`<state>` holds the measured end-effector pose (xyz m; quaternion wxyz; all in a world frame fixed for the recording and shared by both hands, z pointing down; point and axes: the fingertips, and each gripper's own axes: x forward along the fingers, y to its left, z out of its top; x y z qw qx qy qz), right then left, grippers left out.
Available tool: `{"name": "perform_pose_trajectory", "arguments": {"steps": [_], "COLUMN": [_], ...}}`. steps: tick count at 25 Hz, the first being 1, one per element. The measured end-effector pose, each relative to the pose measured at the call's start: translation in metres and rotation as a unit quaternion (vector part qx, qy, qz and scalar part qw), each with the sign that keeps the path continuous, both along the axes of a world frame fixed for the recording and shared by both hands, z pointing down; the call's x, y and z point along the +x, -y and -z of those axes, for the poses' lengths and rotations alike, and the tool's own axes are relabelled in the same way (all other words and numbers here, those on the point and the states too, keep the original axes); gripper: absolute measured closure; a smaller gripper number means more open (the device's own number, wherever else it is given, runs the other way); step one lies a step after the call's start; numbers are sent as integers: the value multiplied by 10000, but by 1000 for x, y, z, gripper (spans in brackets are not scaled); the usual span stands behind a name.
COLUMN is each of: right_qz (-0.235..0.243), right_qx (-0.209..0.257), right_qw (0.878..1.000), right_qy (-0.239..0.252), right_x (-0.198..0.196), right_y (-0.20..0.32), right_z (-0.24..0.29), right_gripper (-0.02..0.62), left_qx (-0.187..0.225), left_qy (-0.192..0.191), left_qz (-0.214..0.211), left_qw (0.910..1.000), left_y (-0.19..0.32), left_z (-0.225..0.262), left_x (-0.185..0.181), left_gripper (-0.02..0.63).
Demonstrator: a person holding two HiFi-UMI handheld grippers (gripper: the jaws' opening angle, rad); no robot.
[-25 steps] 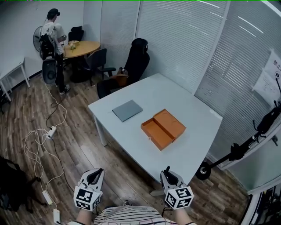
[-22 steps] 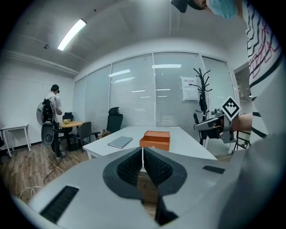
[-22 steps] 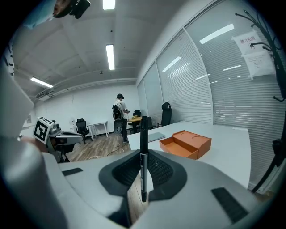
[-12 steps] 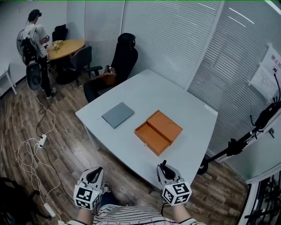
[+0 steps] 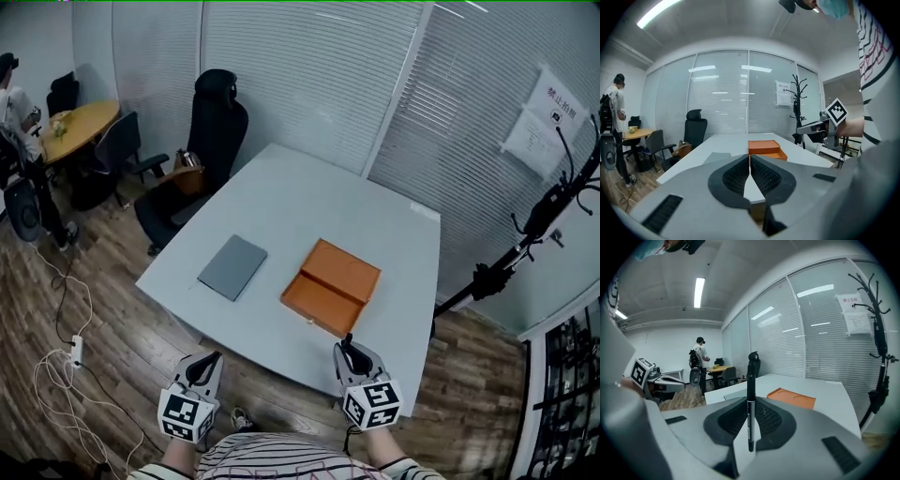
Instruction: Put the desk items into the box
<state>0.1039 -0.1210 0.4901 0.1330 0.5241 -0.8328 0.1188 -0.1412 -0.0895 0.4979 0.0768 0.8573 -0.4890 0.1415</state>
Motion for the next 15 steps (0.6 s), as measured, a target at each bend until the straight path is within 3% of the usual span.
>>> {"name": "perform_pose_trajectory", "arguments": {"steps": [6,15], "right_qz": [-685,-1141], "right_qx": [29,89], "right_qw": [9974,9920], "right_qy": [-203,-528], "right_x": [-16,-24], "right_y": [22,41], "right_z": [-3,-4], "right_gripper": [534,534], "left_qx": [-1,129], "left_qy": [-21,-72], "left_qz": [-620,-1277], "left_qw": [9981,9917], "left_y": [49,93], "left_z": [-3,-4], "left_x": [-26,-26], "left_gripper": [577,577]}}
